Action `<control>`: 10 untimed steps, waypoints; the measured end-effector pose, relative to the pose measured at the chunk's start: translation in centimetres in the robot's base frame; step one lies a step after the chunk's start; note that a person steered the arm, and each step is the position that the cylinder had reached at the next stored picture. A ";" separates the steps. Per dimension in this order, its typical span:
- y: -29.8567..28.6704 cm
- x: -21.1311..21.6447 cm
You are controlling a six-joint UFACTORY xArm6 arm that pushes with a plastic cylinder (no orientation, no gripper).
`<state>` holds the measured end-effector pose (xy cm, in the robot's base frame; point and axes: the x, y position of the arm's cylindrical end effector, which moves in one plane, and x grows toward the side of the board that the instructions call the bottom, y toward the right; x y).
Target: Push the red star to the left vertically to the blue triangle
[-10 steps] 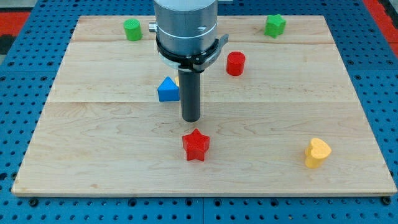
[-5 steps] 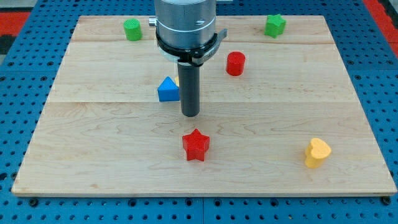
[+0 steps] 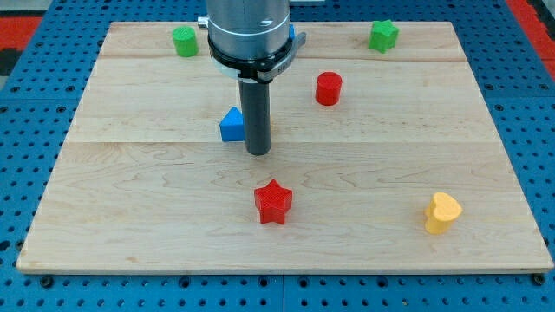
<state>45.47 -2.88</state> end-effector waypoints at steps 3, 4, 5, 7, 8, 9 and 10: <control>2.0 3.5; 2.2 5.1; 2.2 5.1; 4.6 6.5; 4.9 8.4; 4.9 8.5; 2.4 8.5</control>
<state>53.97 -0.50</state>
